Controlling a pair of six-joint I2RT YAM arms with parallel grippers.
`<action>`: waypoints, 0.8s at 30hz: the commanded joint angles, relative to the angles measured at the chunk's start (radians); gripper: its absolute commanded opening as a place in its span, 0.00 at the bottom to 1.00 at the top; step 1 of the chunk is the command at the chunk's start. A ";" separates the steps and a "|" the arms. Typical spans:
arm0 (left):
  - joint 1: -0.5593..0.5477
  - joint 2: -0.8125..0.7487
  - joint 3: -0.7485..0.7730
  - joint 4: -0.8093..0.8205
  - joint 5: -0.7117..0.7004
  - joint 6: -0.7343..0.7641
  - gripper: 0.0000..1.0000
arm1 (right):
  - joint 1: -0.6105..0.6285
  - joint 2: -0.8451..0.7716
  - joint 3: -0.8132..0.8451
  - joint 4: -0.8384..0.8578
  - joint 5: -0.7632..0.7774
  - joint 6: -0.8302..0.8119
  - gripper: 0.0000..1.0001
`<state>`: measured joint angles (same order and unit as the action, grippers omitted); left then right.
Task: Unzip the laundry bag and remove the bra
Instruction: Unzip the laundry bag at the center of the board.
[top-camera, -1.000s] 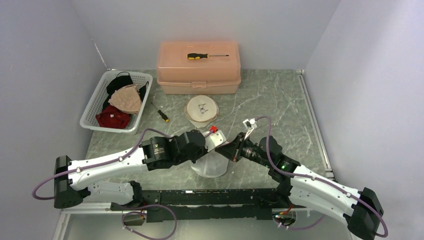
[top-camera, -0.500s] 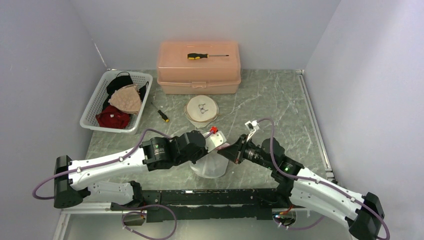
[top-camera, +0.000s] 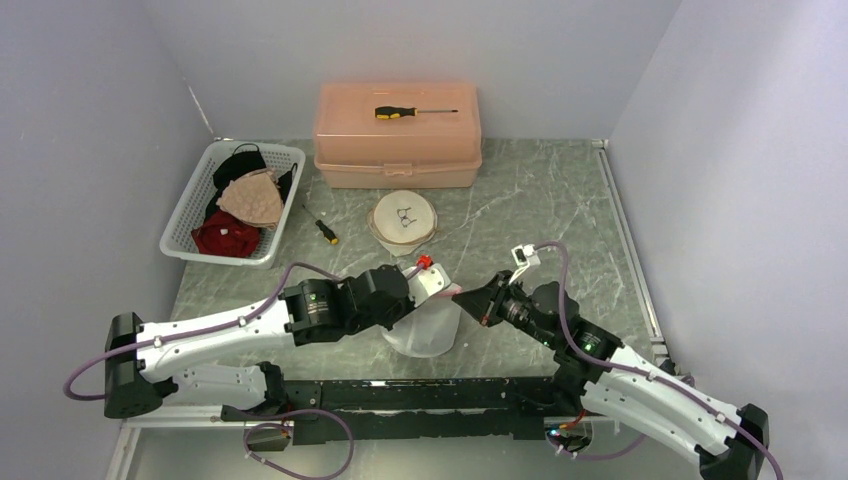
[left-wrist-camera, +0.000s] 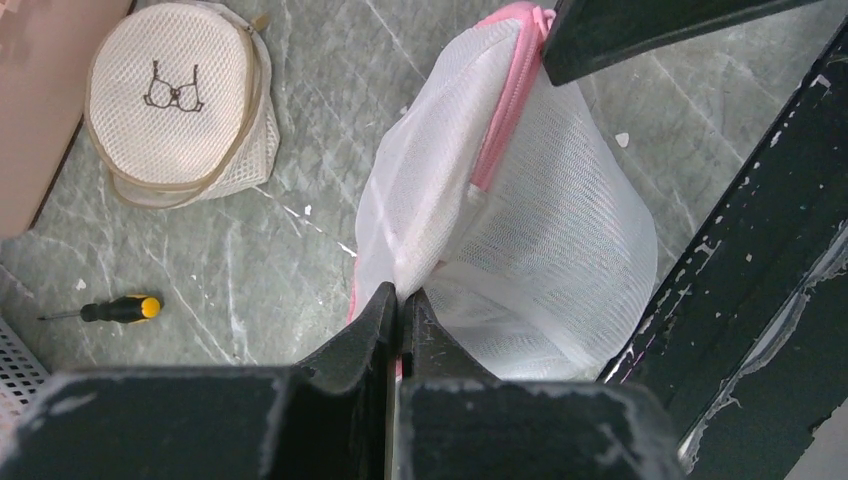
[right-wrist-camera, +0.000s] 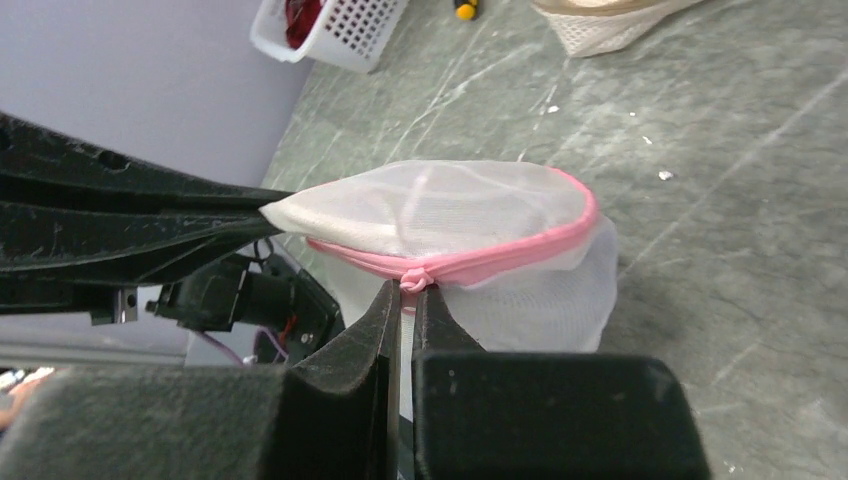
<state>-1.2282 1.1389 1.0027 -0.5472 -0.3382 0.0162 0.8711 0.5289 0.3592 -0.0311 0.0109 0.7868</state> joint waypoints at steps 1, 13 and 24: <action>0.002 -0.041 -0.021 0.000 -0.015 -0.010 0.03 | -0.008 -0.042 0.003 -0.097 0.188 0.033 0.00; 0.004 -0.047 -0.015 0.259 -0.082 0.139 0.03 | -0.006 -0.079 0.036 0.049 0.093 -0.170 0.00; 0.012 -0.053 -0.088 0.292 -0.102 0.023 0.78 | -0.002 0.042 -0.009 0.141 0.079 -0.196 0.00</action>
<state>-1.2148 1.1606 0.9619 -0.2737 -0.4618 0.1265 0.8684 0.5758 0.3634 0.0158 0.0952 0.6170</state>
